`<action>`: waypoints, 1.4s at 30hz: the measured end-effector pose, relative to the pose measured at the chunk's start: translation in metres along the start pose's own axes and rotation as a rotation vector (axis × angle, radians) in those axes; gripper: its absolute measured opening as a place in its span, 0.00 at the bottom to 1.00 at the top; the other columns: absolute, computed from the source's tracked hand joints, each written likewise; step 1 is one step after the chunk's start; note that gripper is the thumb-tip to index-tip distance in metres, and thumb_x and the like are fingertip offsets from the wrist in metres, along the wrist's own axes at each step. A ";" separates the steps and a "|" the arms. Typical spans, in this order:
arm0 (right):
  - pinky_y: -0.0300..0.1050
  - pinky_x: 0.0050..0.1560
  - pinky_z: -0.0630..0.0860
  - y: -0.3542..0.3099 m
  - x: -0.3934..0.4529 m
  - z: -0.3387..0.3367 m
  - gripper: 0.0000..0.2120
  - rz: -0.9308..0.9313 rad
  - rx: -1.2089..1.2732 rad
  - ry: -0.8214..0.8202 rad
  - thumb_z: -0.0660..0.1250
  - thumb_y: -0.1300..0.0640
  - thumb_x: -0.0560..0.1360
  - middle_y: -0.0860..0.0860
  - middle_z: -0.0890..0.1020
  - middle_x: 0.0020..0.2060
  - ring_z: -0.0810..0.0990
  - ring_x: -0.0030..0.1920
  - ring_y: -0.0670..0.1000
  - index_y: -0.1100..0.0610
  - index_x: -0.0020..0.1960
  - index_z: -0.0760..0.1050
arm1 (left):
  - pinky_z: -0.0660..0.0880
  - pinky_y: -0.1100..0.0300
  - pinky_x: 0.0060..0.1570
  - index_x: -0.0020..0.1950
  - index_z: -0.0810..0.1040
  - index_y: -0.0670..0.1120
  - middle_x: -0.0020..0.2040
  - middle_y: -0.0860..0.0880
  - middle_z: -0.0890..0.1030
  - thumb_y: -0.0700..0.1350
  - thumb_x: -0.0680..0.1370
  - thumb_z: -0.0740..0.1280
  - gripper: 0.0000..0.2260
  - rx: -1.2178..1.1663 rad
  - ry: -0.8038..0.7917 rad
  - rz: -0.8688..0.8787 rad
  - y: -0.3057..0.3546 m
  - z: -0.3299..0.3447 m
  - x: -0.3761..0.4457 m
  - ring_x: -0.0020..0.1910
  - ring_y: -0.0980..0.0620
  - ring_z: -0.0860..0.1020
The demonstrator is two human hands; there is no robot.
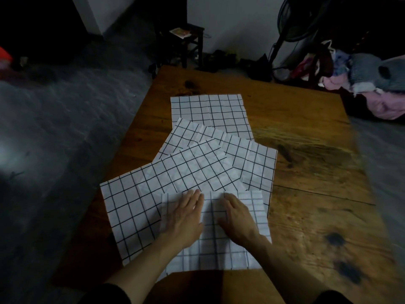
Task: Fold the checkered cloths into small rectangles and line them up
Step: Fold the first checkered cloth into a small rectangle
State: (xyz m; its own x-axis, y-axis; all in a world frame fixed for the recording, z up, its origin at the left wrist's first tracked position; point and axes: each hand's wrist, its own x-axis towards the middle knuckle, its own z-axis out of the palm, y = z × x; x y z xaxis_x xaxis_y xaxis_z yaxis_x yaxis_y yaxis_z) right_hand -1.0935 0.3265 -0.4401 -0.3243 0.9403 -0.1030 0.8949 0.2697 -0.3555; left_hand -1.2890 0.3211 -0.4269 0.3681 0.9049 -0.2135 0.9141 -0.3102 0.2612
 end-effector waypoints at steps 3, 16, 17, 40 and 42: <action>0.51 0.68 0.69 -0.006 0.009 0.011 0.27 -0.097 -0.038 -0.080 0.57 0.47 0.76 0.51 0.67 0.70 0.65 0.71 0.51 0.55 0.73 0.63 | 0.37 0.52 0.74 0.80 0.43 0.45 0.81 0.48 0.43 0.54 0.80 0.60 0.36 0.049 -0.046 0.047 0.008 0.004 0.009 0.79 0.48 0.41; 0.54 0.77 0.38 0.039 0.005 0.017 0.33 0.087 -0.075 -0.234 0.43 0.41 0.77 0.47 0.38 0.77 0.35 0.77 0.49 0.49 0.78 0.37 | 0.43 0.50 0.73 0.80 0.52 0.47 0.80 0.50 0.50 0.65 0.76 0.52 0.36 0.122 -0.108 -0.023 -0.036 0.033 0.009 0.78 0.51 0.47; 0.54 0.77 0.38 0.045 0.003 0.013 0.33 0.098 -0.091 -0.248 0.45 0.43 0.78 0.47 0.36 0.77 0.34 0.77 0.49 0.49 0.78 0.36 | 0.44 0.49 0.73 0.80 0.53 0.47 0.80 0.50 0.52 0.65 0.77 0.51 0.36 0.122 -0.119 -0.033 -0.039 0.030 0.008 0.78 0.51 0.49; 0.55 0.78 0.47 0.015 0.007 0.004 0.31 0.025 -0.044 -0.177 0.55 0.47 0.78 0.50 0.53 0.78 0.47 0.78 0.51 0.51 0.78 0.51 | 0.45 0.55 0.73 0.79 0.57 0.45 0.80 0.48 0.57 0.56 0.80 0.60 0.31 -0.004 0.050 -0.083 -0.017 0.015 0.012 0.78 0.50 0.53; 0.54 0.77 0.51 0.008 0.010 0.010 0.31 -0.014 -0.031 -0.171 0.49 0.43 0.76 0.51 0.58 0.77 0.51 0.78 0.51 0.53 0.77 0.55 | 0.44 0.57 0.73 0.79 0.55 0.46 0.80 0.50 0.55 0.56 0.81 0.59 0.30 -0.027 0.037 -0.062 -0.017 0.018 0.013 0.79 0.51 0.51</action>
State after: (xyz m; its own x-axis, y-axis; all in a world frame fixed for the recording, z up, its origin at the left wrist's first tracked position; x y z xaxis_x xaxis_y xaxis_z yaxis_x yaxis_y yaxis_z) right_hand -1.0928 0.3363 -0.4537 -0.3820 0.8882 -0.2553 0.8980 0.2915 -0.3296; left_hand -1.2968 0.3325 -0.4513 0.3042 0.9324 -0.1953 0.9298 -0.2459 0.2739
